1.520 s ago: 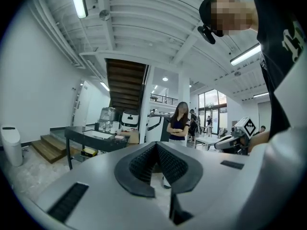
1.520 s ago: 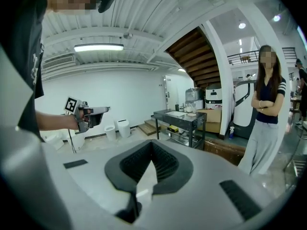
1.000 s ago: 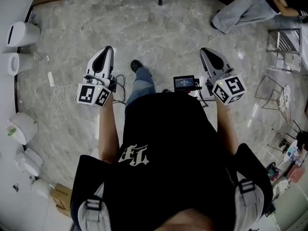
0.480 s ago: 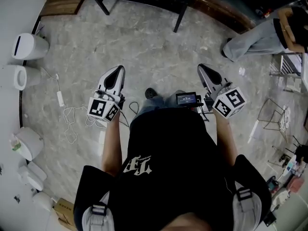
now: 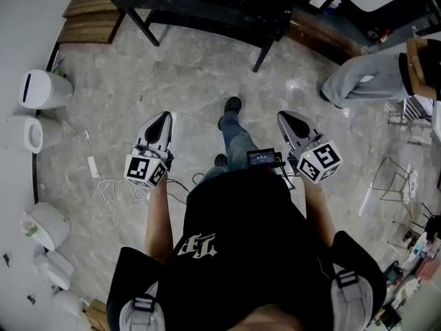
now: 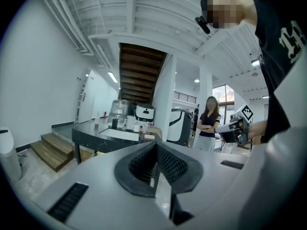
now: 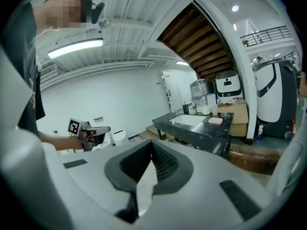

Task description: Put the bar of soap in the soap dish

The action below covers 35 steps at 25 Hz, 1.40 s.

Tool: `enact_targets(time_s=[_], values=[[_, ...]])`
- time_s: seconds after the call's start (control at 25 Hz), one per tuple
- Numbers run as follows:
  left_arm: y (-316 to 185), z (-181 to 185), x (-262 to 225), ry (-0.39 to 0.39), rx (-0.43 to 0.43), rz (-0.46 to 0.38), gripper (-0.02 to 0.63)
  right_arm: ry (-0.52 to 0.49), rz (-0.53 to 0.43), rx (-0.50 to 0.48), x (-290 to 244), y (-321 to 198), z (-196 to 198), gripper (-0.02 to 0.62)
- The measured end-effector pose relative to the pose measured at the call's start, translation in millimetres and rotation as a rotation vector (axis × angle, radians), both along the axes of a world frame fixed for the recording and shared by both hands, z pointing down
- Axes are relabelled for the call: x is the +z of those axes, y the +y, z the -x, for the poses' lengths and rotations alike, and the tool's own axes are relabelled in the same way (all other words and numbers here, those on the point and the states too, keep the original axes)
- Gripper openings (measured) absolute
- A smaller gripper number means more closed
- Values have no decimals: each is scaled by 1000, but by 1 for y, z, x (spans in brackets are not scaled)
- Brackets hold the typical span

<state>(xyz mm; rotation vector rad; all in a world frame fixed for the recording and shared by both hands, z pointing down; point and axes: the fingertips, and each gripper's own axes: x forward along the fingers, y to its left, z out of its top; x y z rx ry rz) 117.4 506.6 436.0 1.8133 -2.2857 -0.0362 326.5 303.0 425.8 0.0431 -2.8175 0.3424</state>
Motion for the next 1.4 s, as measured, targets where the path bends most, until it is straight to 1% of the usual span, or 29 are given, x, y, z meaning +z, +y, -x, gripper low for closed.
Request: enact_targets(time_s=[0.12, 0.24, 0.4, 0.56, 0.72, 0.84, 1.0, 1.16, 1.28, 1.4], values=[[-33, 38, -1, -15, -2, 17, 9, -25, -43, 35, 3, -41, 47, 8], [-63, 89, -4, -23, -5, 37, 9, -40, -97, 49, 0, -75, 103, 8], [-107, 159, -2, -21, -8, 51, 9, -57, -67, 10, -4, -111, 173, 8], [-160, 205, -4, -26, -1, 53, 9, -50, -57, 7, -5, -157, 218, 8], [-197, 233, -5, -18, 3, 60, 9, -49, -58, 4, -8, -193, 245, 8], [-227, 252, -5, -22, 48, 67, 9, -44, -54, 33, -5, -216, 257, 8], [-280, 274, -7, -21, 133, 47, 9, -26, -45, 96, 1, -249, 265, 8], [-339, 300, 3, -28, 216, 64, 9, -6, -45, 167, 5, -283, 274, 8], [-385, 329, 11, -44, 274, 81, 9, 1, -41, 245, 7, -314, 286, 8], [-432, 366, 19, -62, 338, 95, 9, 5, -40, 316, 4, -343, 310, 8]])
